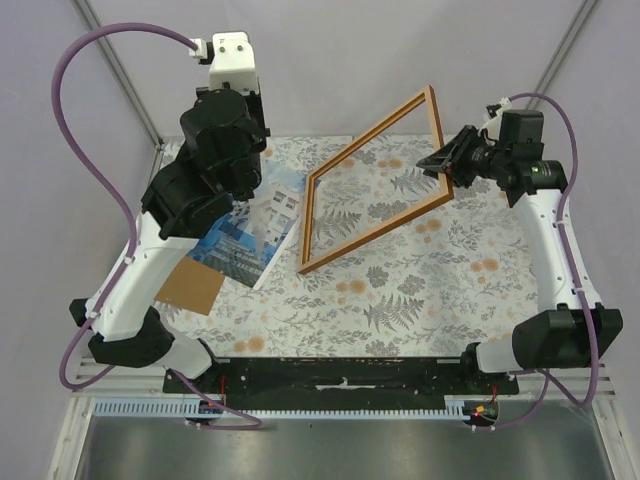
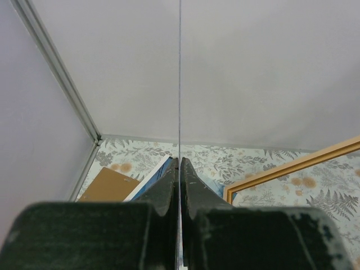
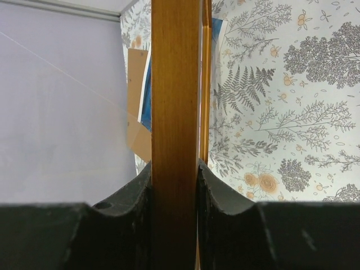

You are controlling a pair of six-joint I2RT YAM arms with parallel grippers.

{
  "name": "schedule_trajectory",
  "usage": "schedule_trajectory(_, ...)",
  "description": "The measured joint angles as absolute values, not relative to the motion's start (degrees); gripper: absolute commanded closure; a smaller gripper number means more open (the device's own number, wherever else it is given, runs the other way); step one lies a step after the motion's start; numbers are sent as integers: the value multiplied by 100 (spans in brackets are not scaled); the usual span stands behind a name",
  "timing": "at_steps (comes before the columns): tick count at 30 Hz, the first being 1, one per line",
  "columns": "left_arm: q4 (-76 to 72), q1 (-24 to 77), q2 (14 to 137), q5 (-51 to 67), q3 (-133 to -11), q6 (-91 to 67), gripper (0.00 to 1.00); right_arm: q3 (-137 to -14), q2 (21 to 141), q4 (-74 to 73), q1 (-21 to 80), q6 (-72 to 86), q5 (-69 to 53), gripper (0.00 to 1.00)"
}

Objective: Put the photo into the frame
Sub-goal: Turn over the frame body at the center of the board.

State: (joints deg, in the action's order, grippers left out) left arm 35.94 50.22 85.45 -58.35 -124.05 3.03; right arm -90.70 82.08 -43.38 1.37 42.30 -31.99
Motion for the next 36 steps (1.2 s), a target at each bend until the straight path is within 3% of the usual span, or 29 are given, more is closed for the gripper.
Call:
schedule_trajectory(12,3896,5022,8766,-5645,-12403,228,98,-6746,7708,-2084,-440,4593,-4335,100)
schedule_trajectory(26,4064,5011,8858,-5363,-12243,-108,98,-5500,7787,-751,-965,4696,-5157,100)
schedule_trajectory(33,4060,4995,8855,-5325,-12189,-209,98,-5155,7828,-561,-1048,4495,-5199,70)
schedule_trajectory(36,4062,4995,8855,-5236,-12064,-268,98,-4980,7942,-582,-1118,4335,-5111,63)
